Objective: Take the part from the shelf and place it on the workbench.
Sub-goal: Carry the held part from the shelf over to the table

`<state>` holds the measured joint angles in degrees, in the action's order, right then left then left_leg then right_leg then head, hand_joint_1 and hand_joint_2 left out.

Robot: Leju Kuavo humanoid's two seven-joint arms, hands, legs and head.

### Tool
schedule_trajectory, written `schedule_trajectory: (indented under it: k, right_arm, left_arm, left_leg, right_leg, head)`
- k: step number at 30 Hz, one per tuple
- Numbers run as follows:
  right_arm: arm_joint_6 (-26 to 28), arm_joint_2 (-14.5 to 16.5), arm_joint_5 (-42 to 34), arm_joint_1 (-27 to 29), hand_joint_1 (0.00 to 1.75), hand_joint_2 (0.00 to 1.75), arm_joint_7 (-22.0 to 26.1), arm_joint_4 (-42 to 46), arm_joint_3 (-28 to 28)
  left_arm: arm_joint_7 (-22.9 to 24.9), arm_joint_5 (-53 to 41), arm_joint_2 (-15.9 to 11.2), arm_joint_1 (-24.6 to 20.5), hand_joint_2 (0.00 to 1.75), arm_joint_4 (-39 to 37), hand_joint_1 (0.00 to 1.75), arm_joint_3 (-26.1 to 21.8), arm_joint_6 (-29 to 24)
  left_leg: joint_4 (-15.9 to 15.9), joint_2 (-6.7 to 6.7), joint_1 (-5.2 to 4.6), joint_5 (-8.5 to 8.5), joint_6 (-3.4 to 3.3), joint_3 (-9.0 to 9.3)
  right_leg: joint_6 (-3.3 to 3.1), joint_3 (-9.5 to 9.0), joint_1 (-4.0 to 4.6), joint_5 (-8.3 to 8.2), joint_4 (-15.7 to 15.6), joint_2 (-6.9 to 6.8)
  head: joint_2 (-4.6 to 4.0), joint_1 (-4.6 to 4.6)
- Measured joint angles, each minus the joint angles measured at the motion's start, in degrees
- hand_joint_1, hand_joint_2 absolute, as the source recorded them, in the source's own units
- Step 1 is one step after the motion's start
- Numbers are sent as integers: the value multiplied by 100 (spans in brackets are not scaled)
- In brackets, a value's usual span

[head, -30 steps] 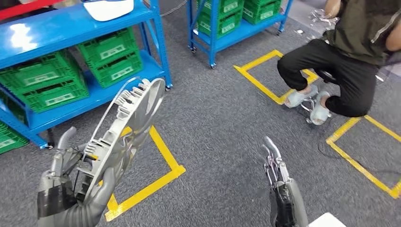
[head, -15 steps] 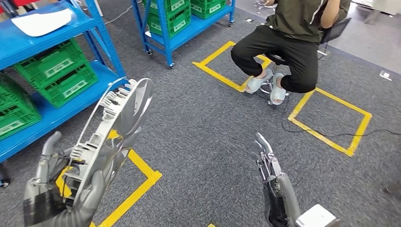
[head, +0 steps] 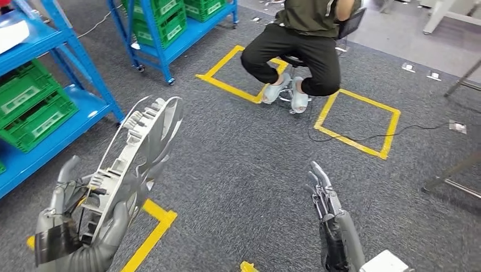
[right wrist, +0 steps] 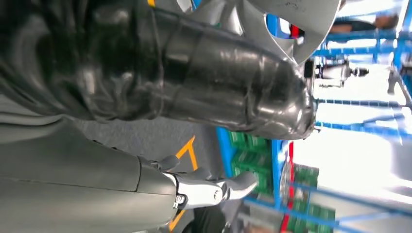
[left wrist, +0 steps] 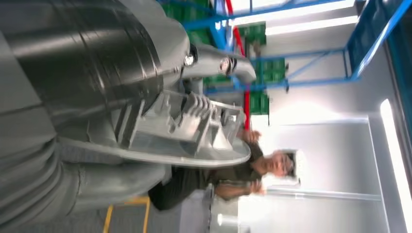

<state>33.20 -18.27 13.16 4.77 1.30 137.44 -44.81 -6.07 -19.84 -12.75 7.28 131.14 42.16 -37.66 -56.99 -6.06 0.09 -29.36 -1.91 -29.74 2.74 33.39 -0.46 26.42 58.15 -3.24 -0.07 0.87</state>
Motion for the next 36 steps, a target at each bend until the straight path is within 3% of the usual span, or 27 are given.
schedule_trajectory:
  k: [2,3,5,7,9,10,11,12,14,16,18,19,20,23,25,26,27,28,30,32,34,36]
  right_arm:
    - [31,0,4,12,0,0,0,9,0]
    - [38,0,4,20,0,0,-1,15,0]
    - [40,0,4,24,0,0,-1,26,-1]
    - [40,0,4,19,0,0,-1,29,-1]
    - [40,0,4,20,0,0,-2,27,-2]
    - [40,0,3,21,0,0,-3,26,-2]
    - [40,0,2,21,0,0,-5,26,-2]
    - [40,0,-1,21,0,0,-9,26,-2]
    - [39,0,-4,16,0,0,-17,26,-2]
    - [33,0,-4,1,0,0,-24,26,-2]
    - [25,1,-3,-7,0,0,-31,26,-2]
    - [23,-1,-2,-1,0,0,-34,26,-2]
    - [23,-3,-2,-3,0,0,-37,26,-2]
    - [22,-10,2,-29,0,0,-46,25,-2]
    - [19,-12,2,-33,0,0,-55,23,-2]
    - [15,-13,1,-33,0,0,-58,23,-2]
    - [8,-13,0,-33,0,0,-61,22,-1]
    - [0,-13,-2,-33,0,0,-64,22,-2]
    - [-10,-13,-4,-39,0,0,-68,24,-1]
    - [-17,-13,-5,-48,0,0,-69,27,0]
    - [-21,-14,-5,-47,0,0,-69,28,-1]
    - [-26,-14,-4,-44,0,0,-69,27,-1]
  left_arm:
    - [-130,22,13,12,175,3,175,-16,0]
    - [-188,27,19,12,175,5,175,-27,0]
    - [-248,31,26,14,175,12,175,-47,0]
    - [-261,31,28,23,175,20,175,-59,-1]
    - [-255,27,31,44,175,22,175,-65,-2]
    - [-238,13,31,58,175,22,175,-66,-2]
    - [-209,-21,31,67,175,22,175,-65,-2]
    - [-170,-73,30,70,175,22,175,-62,-2]
    - [-83,-213,27,59,175,25,175,-52,-2]
    - [8,-360,24,33,175,36,175,-41,-2]
    - [94,-462,16,-11,175,45,175,-26,-1]
    - [127,-489,12,-41,175,46,175,-14,0]
    - [150,-507,9,-65,175,46,175,-1,0]
    - [181,-536,3,-95,175,53,175,26,0]
    - [229,-558,-5,-102,175,52,175,52,0]
    - [264,-575,-9,-110,175,51,175,70,0]
    - [312,-596,-13,-122,175,49,175,91,0]
    - [358,-615,-15,-136,175,48,175,109,0]
    - [426,-640,-19,-164,175,49,175,143,0]
    - [461,-655,-28,-193,175,49,175,176,0]
    - [481,-664,-45,-212,175,49,175,203,0]
    - [495,-667,-63,-226,175,49,175,226,0]
  left_leg:
    - [-9,-114,-6,-6,53,11]
    - [-16,-110,3,-26,82,1]
    - [-155,163,33,-159,134,-64]
    - [-727,506,61,-478,167,-324]
    - [-1467,585,68,-747,185,-684]
    - [-1636,591,71,-741,185,-779]
    - [-1555,600,74,-616,178,-754]
    - [-1265,637,80,-413,164,-627]
    - [-498,880,104,-74,137,-274]
    - [-108,1047,114,1,117,-108]
    - [-74,963,91,-3,87,-70]
    - [-60,893,89,21,55,-52]
    - [-42,822,89,45,23,-35]
    - [-11,593,64,78,-55,-49]
    - [-17,420,19,65,-82,-58]
    - [-19,337,-4,57,-94,-59]
    - [-20,240,-32,47,-108,-57]
    - [-20,157,-58,36,-115,-50]
    - [-16,11,-101,13,-113,-34]
    - [-15,-122,-114,0,-87,-32]
    - [-11,-249,-115,-21,-44,-30]
    - [-137,-19,-93,-139,12,-67]
  right_leg:
    - [-74,8,24,-13,-38,85]
    - [-106,9,8,-31,-56,145]
    - [-160,-10,-38,-67,-113,251]
    - [-195,-12,-64,-91,-140,366]
    - [-202,8,-67,-105,-137,513]
    - [-197,14,-68,-110,-135,597]
    - [-188,17,-70,-117,-131,683]
    - [-176,18,-75,-123,-125,772]
    - [-135,33,-79,-131,-103,924]
    - [-56,91,-86,-156,-85,1060]
    - [32,149,-113,-201,-105,1186]
    - [64,190,-117,-208,-96,1158]
    - [86,251,-105,-169,-19,1023]
    - [100,631,-62,250,778,459]
    - [83,888,-55,502,1409,373]
    - [65,920,-46,516,1521,366]
    - [29,836,-28,432,1411,346]
    - [-26,634,3,267,1063,279]
    - [-153,185,98,36,257,-34]
    - [-220,12,175,-5,-52,-193]
    - [-244,-7,172,-64,-114,-26]
    - [-262,-53,121,-125,-220,141]
  head:
    - [0,-14]
    - [0,-14]
    - [0,-43]
    - [0,-122]
    - [0,-196]
    - [0,-220]
    - [0,-238]
    - [0,-256]
    - [0,-291]
    - [0,-303]
    - [0,-295]
    - [0,-286]
    - [0,-255]
    - [0,-115]
    - [0,-71]
    - [0,-53]
    - [0,-32]
    - [0,-12]
    - [0,-11]
    - [0,-26]
    - [0,-12]
    - [0,-24]
